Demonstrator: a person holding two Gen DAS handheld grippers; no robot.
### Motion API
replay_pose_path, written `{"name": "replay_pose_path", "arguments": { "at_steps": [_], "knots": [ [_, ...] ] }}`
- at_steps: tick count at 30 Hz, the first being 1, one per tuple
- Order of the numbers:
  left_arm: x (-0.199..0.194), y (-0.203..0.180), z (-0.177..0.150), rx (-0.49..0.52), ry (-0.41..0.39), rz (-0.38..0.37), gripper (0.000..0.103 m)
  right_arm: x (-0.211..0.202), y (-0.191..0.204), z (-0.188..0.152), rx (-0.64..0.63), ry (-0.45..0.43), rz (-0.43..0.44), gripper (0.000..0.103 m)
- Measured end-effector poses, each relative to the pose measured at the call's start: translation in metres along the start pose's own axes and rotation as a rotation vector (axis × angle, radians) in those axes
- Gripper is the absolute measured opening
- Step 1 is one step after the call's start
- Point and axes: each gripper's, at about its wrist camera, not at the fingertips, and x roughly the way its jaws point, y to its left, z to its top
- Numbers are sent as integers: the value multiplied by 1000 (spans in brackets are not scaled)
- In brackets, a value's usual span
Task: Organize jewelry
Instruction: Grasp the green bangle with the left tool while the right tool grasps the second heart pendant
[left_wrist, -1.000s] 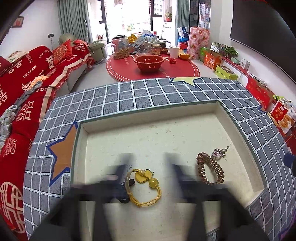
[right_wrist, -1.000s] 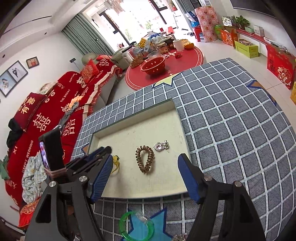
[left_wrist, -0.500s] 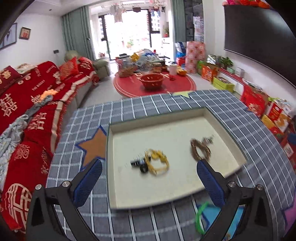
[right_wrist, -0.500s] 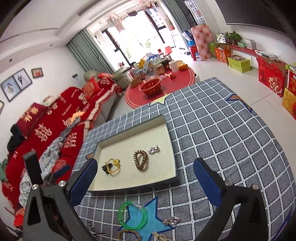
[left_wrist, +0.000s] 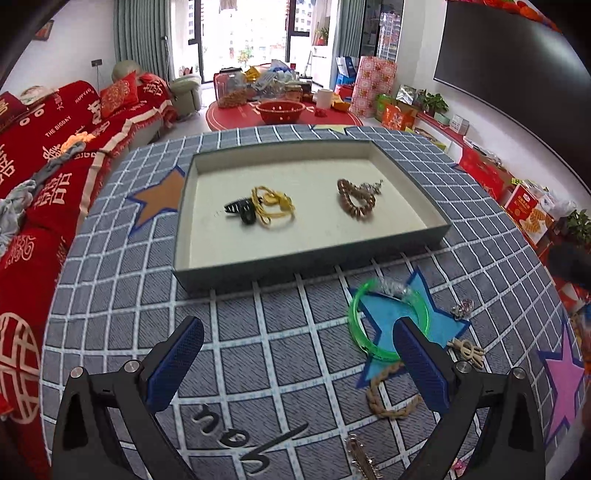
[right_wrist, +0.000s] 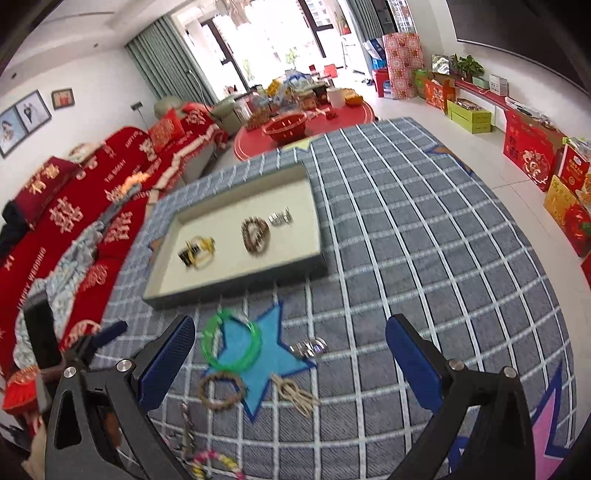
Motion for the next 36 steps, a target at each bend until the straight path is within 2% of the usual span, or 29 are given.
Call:
{"name": "replay_pose_path", "arguments": {
  "at_steps": [6, 12, 19, 27, 28, 30, 32, 35, 36],
  "knots": [
    [13, -7, 0, -16, 35, -1, 103, 22, -8, -26, -44, 72, -113, 103],
    [27, -12, 2, -12, 61, 23, 103, 42, -15, -36, -45, 116, -151, 102],
    [39, -14, 6, -3, 86, 38, 103, 63, -10, -36, -81, 153, -172, 87],
    [50, -18, 9, 15, 104, 49, 103, 80, -1, -34, -140, 167, -206, 78],
    [52, -19, 9, 21, 112, 51, 99, 81, 2, -34, -152, 167, -210, 75],
    [55, -21, 8, 26, 124, 53, 98, 83, 6, -34, -176, 165, -224, 71],
    [57, -23, 7, 38, 129, 56, 87, 84, 10, -35, -199, 161, -236, 65],
    [56, -28, 7, 52, 132, 42, 80, 85, 16, -36, -227, 157, -242, 54],
    [56, -30, 7, 56, 131, 35, 75, 85, 17, -36, -231, 155, -238, 49]
  ]
}}
